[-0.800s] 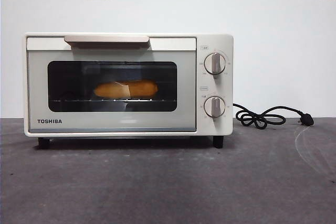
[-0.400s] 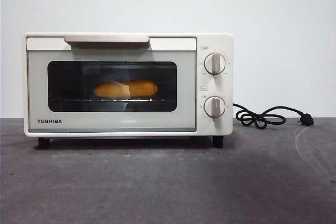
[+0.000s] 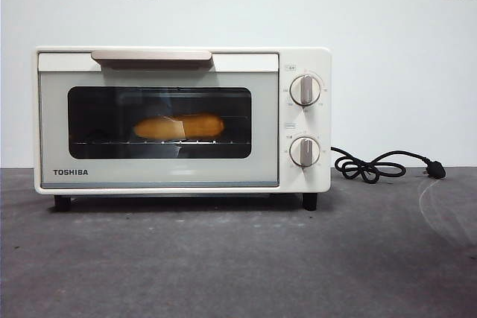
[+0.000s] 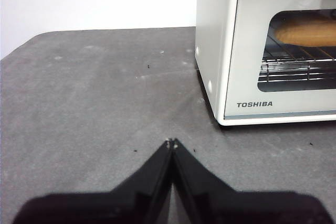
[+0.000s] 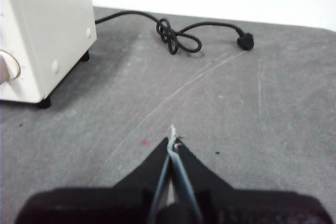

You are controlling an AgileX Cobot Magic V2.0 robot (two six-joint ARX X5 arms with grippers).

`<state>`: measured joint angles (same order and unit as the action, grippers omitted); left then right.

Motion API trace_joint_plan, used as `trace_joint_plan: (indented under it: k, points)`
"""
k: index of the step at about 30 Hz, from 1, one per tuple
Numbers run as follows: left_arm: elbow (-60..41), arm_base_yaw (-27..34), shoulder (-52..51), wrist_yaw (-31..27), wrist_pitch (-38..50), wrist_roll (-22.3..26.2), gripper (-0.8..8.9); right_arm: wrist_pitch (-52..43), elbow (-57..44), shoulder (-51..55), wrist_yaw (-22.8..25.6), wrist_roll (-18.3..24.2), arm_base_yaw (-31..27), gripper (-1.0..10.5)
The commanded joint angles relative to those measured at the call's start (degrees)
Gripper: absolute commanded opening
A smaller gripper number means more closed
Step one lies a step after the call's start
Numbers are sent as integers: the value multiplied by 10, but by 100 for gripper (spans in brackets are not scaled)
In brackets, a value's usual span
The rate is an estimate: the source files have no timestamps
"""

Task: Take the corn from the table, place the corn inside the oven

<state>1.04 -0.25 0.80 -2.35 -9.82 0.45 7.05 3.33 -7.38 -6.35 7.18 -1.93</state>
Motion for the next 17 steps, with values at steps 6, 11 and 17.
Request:
trace_joint_plan:
  k: [6, 11, 17]
  points:
    - [-4, -2, 1, 2, 4, 7, -3, 37, -25, 70, 61, -58, 1, 1]
    - [-4, -2, 1, 2, 4, 7, -3, 38, -25, 69, 73, -59, 1, 1]
    - [-4, -2, 1, 2, 4, 7, -3, 38, -25, 69, 73, -55, 1, 1]
